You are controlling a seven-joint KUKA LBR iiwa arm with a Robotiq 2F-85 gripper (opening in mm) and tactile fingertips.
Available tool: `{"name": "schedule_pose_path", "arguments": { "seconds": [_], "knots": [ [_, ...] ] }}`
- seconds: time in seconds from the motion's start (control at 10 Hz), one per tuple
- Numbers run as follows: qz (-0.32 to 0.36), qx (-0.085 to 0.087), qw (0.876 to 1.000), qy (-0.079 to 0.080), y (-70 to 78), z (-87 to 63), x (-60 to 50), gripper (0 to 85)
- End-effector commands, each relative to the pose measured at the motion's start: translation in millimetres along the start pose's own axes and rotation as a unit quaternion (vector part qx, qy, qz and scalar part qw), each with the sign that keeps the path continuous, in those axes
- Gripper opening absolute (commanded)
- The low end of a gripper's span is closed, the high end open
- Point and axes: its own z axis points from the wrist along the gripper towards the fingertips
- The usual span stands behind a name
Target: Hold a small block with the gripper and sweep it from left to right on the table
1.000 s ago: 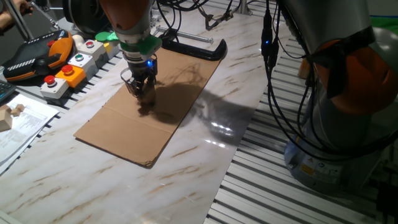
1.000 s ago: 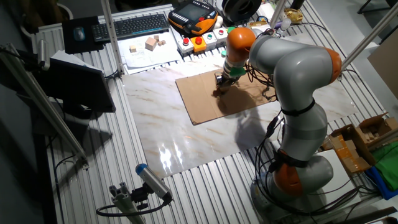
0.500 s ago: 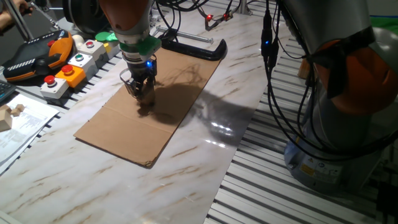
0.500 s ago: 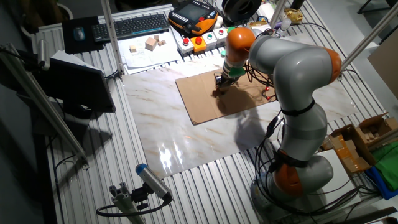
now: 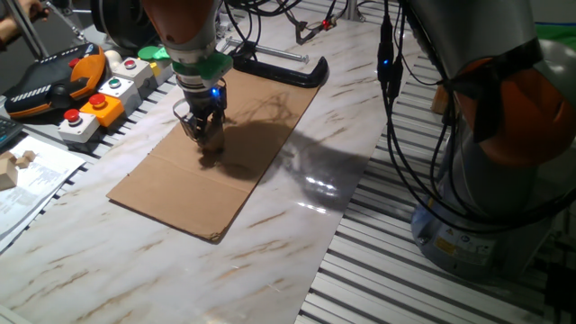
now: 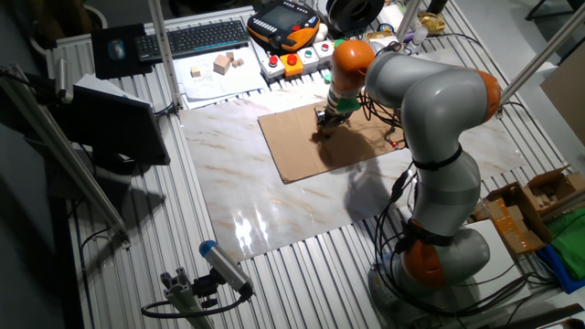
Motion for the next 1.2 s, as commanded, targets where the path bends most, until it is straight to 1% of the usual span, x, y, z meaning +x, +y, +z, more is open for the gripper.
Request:
{"name": "schedule_pose_path", "arguments": {
  "seconds": [0.0,0.1,0.2,0.3,0.6,0.7,0.9,1.0,1.1],
  "knots": [
    [-0.003,0.000,1.000,-0.001,0.2,-0.1,0.0,0.7],
    [-0.006,-0.003,1.000,-0.004,0.2,-0.1,0.0,0.7],
    [-0.009,-0.002,1.000,-0.006,0.2,-0.1,0.0,0.7],
    [-0.012,0.007,1.000,-0.006,0.2,-0.1,0.0,0.7],
    [-0.006,0.013,1.000,-0.006,0.2,-0.1,0.0,0.7],
    [-0.001,0.016,1.000,-0.004,0.2,-0.1,0.0,0.7],
    [0.008,0.000,1.000,0.004,0.2,-0.1,0.0,0.7],
    [0.010,-0.003,1.000,0.008,0.2,-0.1,0.0,0.7],
    [0.010,-0.004,1.000,0.009,0.2,-0.1,0.0,0.7]
  ]
}}
